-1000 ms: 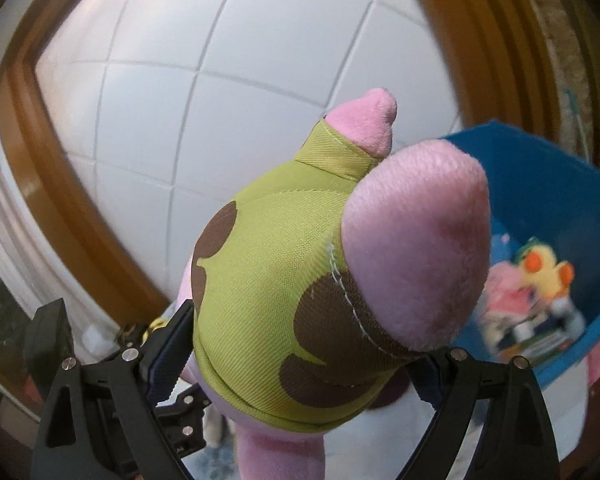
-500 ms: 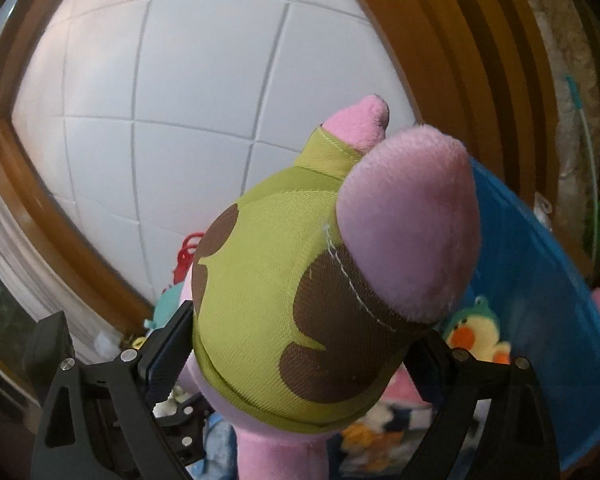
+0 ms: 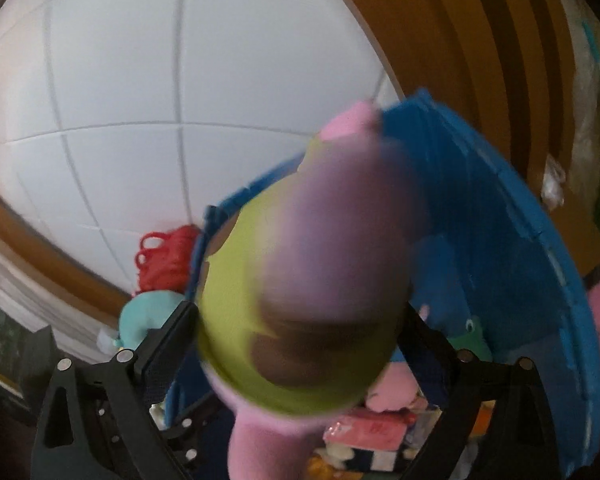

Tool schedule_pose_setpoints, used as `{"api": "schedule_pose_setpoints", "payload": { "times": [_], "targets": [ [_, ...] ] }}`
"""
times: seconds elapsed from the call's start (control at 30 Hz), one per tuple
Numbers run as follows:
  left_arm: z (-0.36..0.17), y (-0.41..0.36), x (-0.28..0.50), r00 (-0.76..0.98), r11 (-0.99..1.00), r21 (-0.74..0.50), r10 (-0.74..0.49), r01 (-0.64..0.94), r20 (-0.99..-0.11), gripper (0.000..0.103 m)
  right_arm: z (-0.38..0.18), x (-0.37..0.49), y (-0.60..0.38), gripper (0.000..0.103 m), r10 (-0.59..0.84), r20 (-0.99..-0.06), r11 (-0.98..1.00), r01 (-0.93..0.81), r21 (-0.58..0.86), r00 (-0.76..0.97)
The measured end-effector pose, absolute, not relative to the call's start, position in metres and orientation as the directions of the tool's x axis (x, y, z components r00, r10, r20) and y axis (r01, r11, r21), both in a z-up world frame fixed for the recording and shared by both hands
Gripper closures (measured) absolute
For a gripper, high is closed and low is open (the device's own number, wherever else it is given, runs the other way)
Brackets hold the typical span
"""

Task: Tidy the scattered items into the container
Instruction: 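Open the right tool to drop the pink-and-green plush into the crate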

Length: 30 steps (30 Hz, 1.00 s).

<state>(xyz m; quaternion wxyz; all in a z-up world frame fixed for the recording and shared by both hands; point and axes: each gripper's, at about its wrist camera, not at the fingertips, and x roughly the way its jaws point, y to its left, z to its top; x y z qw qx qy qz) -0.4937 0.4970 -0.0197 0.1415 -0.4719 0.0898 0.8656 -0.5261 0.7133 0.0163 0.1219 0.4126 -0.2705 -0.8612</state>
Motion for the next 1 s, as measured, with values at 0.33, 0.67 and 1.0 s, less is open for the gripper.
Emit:
{"api": "schedule_pose_setpoints", "payload": {
  "times": [0.33, 0.67, 1.0],
  "targets": [
    [-0.034, 0.503, -0.494, -0.475, -0.94, 0.044, 0.131, -0.339, -0.87, 0.024, -0.014, -0.523, 0.702, 0.003, -0.325, -0.748, -0.889, -0.084, 0.451, -0.578],
    [-0.016, 0.482, -0.446, -0.497, -0.932, 0.036, 0.159, -0.359, -0.853, 0.024, 0.011, -0.478, 0.67, 0.001, -0.238, -0.771, -0.93, -0.09, 0.357, -0.591],
    [0.007, 0.432, -0.375, -0.537, -0.921, 0.012, 0.216, -0.389, -0.816, 0.024, 0.045, -0.392, 0.634, 0.001, -0.091, -0.759, -0.978, -0.084, 0.189, -0.644]
  ]
}}
